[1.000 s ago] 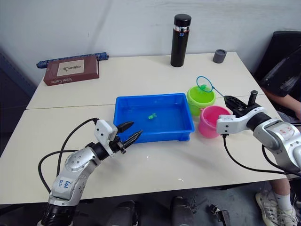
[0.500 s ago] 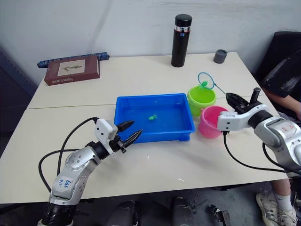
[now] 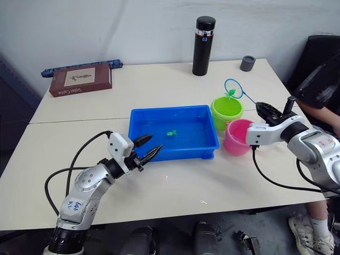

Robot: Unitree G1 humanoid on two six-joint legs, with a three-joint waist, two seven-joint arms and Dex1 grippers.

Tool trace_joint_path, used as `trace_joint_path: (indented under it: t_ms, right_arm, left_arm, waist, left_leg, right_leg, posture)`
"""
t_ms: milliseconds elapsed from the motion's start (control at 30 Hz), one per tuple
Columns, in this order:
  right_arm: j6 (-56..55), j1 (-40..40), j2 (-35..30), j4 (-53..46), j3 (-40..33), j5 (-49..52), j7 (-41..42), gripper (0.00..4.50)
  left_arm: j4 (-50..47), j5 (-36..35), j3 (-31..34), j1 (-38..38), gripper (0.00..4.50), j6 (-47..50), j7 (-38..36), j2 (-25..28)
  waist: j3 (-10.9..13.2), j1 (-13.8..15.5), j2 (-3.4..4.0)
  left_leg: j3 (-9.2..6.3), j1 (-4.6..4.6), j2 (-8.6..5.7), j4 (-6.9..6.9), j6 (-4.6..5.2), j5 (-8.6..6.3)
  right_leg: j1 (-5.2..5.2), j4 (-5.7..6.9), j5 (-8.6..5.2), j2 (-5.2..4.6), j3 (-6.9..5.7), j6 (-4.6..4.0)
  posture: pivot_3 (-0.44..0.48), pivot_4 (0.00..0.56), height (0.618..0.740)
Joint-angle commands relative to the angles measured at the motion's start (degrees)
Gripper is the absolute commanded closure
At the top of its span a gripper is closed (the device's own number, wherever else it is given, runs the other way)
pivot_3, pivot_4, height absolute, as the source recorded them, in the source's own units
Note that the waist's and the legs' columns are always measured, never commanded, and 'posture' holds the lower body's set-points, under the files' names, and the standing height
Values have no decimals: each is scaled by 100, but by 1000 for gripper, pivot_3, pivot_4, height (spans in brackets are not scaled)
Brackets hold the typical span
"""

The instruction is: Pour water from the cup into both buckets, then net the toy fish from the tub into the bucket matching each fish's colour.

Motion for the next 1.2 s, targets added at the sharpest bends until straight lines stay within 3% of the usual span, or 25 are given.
trace_joint_path:
  t_ms: [33,1200]
  right_arm:
    - [-15,35,20,-32,-112,38,-100,4500]
    - [-86,294,-23,-133,-124,-11,-11,4500]
  left_arm:
    - [-122,-13,5,-25,1825,-129,25,-5]
    - [-56,-24,-40,-3,1825,-179,-1,-5]
  waist:
    - [0,7,0]
    - [-1,-35,-1]
  left_leg:
    - [0,0,0,0,0,0]
    - [-2,1,0,14,2,1]
  right_leg:
    - [0,0,0,0,0,0]
    - [6,7,2,0,2,3]
  posture:
    - [0,150,740]
    - [0,150,740]
